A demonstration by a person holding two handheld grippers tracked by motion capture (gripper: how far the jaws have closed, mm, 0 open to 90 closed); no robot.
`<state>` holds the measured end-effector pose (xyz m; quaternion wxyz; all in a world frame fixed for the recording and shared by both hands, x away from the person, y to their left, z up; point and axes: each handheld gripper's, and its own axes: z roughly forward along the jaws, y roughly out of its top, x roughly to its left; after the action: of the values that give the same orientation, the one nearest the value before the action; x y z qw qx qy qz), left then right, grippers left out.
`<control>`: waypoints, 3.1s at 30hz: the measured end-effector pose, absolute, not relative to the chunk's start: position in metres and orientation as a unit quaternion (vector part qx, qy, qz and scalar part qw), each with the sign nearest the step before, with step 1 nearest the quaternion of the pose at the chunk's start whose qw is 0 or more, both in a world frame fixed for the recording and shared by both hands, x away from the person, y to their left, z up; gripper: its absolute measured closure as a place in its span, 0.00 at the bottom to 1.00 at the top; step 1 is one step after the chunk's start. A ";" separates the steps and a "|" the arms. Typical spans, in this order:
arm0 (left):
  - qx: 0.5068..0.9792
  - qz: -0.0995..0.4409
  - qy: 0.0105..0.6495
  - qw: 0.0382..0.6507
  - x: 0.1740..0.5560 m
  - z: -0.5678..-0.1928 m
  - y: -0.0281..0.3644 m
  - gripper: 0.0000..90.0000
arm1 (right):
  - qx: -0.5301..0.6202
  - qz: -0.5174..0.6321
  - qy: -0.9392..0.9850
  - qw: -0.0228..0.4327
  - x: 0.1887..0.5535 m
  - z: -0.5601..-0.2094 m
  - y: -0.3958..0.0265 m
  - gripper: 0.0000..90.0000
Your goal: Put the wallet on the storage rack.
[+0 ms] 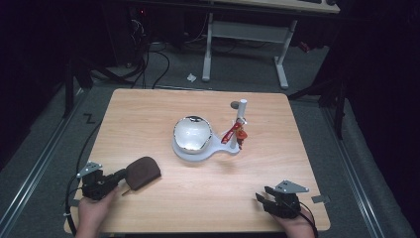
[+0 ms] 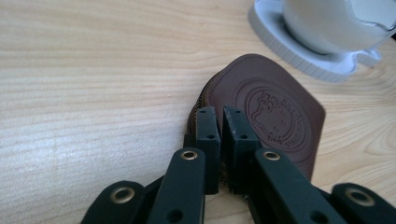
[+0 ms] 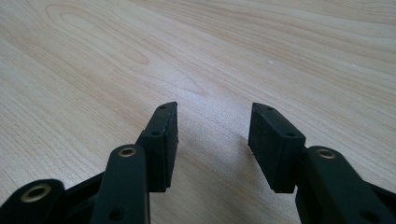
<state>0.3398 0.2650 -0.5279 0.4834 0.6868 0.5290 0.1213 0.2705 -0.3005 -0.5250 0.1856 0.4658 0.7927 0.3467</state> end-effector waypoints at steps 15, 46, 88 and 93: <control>0.681 0.156 0.494 0.517 0.326 -0.507 0.256 0.97 | 0.465 0.351 0.791 0.188 0.271 -0.524 -0.302 0.58; 0.684 0.184 0.460 0.534 0.325 -0.473 0.233 0.97 | 0.465 0.358 0.787 0.192 0.270 -0.522 -0.304 0.58; 0.708 0.205 0.434 0.518 0.403 -0.406 0.169 0.97 | 0.473 0.368 0.778 0.189 0.270 -0.521 -0.313 0.58; 0.713 0.203 0.433 0.513 0.411 -0.402 0.160 0.97 | 0.475 0.369 0.777 0.187 0.270 -0.521 -0.314 0.58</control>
<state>0.4114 0.1600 -0.4025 0.5130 0.7127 0.4331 0.2030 0.2703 -0.3139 -0.5207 0.1869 0.4747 0.7769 0.3691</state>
